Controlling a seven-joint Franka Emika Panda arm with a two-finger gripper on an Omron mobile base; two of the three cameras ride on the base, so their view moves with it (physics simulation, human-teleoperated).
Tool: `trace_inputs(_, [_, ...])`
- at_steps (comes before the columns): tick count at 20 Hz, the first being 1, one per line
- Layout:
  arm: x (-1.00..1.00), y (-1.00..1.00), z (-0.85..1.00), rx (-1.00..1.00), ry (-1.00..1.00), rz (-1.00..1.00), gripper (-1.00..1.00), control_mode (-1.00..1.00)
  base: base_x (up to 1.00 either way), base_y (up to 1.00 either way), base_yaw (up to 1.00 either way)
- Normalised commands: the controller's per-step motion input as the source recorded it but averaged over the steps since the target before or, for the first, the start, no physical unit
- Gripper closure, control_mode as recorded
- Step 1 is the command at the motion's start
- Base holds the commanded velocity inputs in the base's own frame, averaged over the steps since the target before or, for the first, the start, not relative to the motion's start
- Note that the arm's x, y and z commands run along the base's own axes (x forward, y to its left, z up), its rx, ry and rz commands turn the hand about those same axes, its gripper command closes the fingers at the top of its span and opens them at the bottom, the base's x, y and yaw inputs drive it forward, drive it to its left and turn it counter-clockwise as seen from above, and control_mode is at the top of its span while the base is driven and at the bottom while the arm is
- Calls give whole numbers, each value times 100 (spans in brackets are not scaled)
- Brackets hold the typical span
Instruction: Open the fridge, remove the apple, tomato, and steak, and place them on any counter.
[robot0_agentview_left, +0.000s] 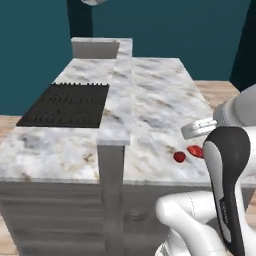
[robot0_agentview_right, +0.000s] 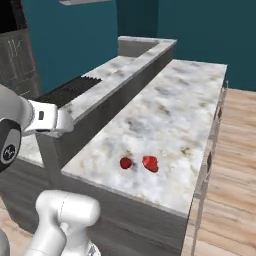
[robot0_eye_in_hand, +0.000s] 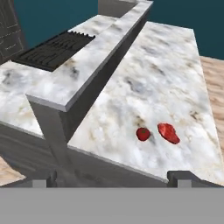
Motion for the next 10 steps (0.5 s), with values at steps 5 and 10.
trace_inputs(5, [0,0,0,0,0,0,-100,100,-31,-28,95])
trace_inputs(10, [0,0,0,0,0,0,-100,100,-2,-5,100])
